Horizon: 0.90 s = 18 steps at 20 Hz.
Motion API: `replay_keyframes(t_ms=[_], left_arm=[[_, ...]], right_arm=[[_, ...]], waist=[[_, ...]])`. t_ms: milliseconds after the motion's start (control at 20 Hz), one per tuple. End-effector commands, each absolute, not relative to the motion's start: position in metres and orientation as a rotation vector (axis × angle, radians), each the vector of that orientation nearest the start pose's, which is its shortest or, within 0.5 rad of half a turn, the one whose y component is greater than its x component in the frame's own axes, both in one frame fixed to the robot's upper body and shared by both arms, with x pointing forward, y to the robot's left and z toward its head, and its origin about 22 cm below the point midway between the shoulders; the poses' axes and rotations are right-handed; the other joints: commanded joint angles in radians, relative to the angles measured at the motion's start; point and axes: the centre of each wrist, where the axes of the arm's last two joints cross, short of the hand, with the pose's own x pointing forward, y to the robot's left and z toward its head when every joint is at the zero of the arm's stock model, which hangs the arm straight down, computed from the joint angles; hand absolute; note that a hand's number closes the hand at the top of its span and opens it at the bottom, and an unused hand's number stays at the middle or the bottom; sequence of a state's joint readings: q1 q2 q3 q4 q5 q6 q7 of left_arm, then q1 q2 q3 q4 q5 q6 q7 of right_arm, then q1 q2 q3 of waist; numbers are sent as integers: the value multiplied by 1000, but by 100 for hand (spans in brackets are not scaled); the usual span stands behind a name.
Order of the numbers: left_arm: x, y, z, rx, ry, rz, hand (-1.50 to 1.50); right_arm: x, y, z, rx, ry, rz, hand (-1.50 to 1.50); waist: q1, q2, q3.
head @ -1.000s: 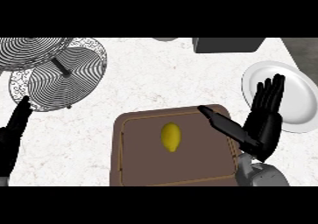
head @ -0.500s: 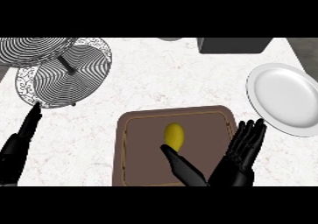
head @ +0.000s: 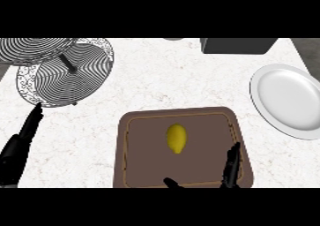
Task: Pick the lemon from the tray and place it in the plate
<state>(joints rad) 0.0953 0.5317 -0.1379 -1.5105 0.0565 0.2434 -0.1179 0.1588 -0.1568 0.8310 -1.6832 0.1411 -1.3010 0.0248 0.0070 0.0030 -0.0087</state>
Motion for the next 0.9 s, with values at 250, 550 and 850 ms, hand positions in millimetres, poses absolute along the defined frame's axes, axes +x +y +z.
replay_keyframes(t_ms=[250,550,850], left_arm=[[215,330,3,462,-1519,-318,0],[223,336,1,463,-1500,-303,0],[211,332,-7,473,-1520,-290,0]], right_arm=[[155,-134,-14,-504,-1311,-96,-150],[186,-139,6,-493,-1140,101,-150],[214,-136,50,-524,-1011,292,-150]], waist=[[15,5,-3],[3,0,1],[-1,-7,6]])
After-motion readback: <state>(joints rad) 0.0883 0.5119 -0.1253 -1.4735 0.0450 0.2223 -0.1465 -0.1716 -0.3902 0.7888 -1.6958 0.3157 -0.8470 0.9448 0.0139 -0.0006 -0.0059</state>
